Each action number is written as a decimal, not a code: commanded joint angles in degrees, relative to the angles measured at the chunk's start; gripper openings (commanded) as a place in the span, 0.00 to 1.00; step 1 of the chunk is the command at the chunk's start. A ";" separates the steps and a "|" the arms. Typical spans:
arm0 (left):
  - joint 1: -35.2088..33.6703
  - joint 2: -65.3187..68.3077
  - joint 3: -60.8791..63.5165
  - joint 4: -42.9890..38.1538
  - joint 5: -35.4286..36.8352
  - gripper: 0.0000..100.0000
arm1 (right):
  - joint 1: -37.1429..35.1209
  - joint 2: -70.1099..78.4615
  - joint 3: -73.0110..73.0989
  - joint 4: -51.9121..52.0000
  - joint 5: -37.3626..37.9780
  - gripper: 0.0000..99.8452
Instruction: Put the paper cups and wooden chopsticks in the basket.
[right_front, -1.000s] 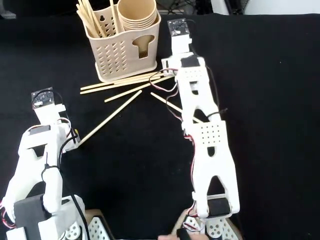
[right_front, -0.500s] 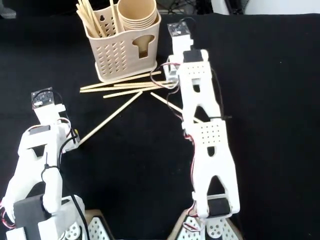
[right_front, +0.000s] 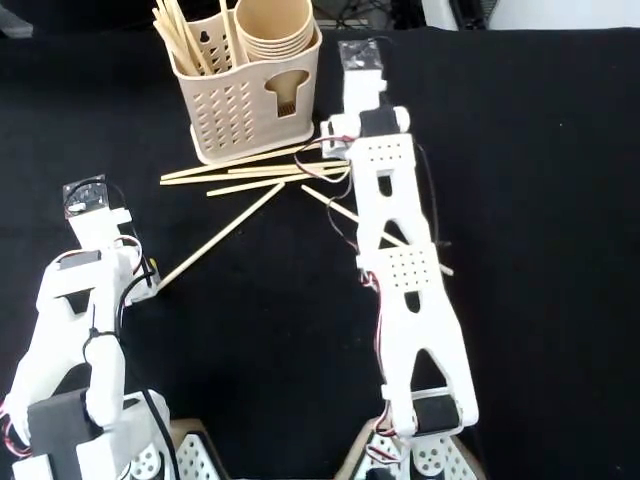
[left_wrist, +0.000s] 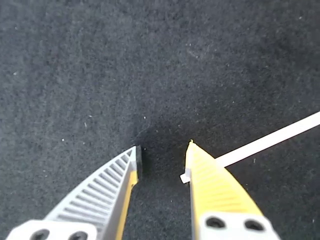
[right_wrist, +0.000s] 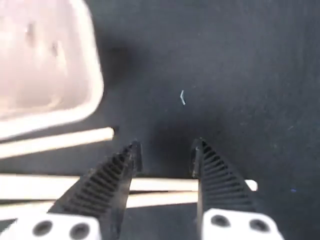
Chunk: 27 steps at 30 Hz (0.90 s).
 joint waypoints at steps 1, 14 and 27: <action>1.01 -0.18 -0.57 -1.05 0.35 0.17 | 0.35 -1.01 -2.77 -2.81 -3.78 0.18; 0.66 -0.62 -0.40 -1.05 0.62 0.17 | -1.49 -0.92 -2.51 -2.99 6.07 0.18; 1.10 0.44 -27.56 2.99 0.70 0.18 | 7.38 -6.37 -2.86 6.86 10.55 0.18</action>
